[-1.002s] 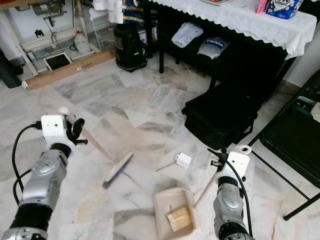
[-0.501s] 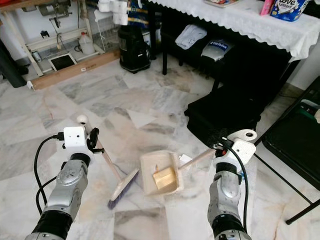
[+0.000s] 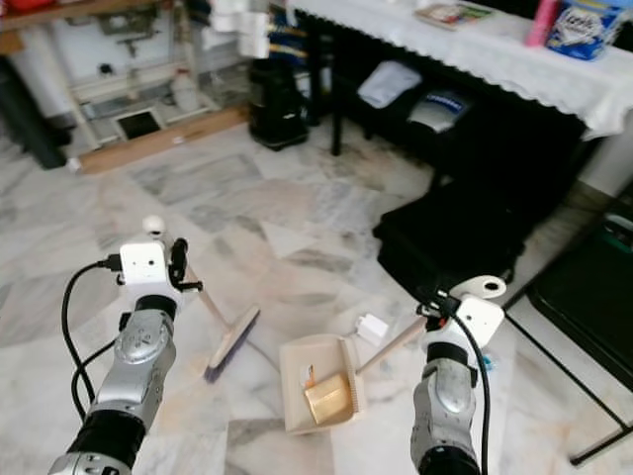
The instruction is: Sweep floor
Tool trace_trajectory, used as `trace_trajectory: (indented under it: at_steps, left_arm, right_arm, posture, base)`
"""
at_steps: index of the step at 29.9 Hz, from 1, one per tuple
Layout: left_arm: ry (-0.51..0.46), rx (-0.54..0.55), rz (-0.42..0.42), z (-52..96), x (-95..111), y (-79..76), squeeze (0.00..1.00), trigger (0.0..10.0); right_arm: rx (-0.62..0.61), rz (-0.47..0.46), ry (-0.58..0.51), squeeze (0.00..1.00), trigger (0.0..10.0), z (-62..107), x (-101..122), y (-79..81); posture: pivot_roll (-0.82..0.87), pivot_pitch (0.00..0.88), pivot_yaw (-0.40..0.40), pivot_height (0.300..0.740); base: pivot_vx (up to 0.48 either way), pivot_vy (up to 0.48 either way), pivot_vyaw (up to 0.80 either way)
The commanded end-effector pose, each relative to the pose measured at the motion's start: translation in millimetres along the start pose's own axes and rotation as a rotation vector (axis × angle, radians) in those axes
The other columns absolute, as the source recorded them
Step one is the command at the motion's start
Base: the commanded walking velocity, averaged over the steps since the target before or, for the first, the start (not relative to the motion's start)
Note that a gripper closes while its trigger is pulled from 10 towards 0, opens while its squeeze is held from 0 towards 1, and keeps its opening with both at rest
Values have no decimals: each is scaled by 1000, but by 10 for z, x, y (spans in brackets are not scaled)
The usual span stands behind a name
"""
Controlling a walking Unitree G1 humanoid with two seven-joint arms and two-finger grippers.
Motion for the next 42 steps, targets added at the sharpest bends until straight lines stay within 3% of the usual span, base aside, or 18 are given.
trace_trajectory:
  at_steps: [1,22,35,42]
  left_arm:
    - [-42,-1,-40,-29,67,17,0,10000]
    - [-52,23,-46,-75,105,28,0,10000]
    - [13,69,-59,-16,-96,170,0,10000]
    - [27,81,-49,41,-162,149,0,10000]
  right_arm:
    - [3,-25,-58,0,10000,-76,146,46]
    - [-6,-37,-56,0,10000,-148,183,74]
    - [4,-34,-43,0,10000,-166,174,77]
    - [17,-21,-34,0,10000,-182,178,58]
  posture:
    - [-46,0,16,740]
    - [-28,51,27,740]
    - [-19,74,22,740]
    - [-27,78,10,740]
  base:
    - [0,0,800]
    - [0,0,800]
    - [0,0,800]
    - [0,0,800]
Point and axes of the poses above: a point about 5 cm out from each wrist's last joint towards the gripper, its own z axis pointing back from the gripper into the wrist, its own x axis along the axis of the wrist's last joint, y = z × x, the point moved 3 cm from there along -z, pointing out of the wrist towards the gripper, and after that the axes turned 2 degrees about -z, right-handed, at the moved point
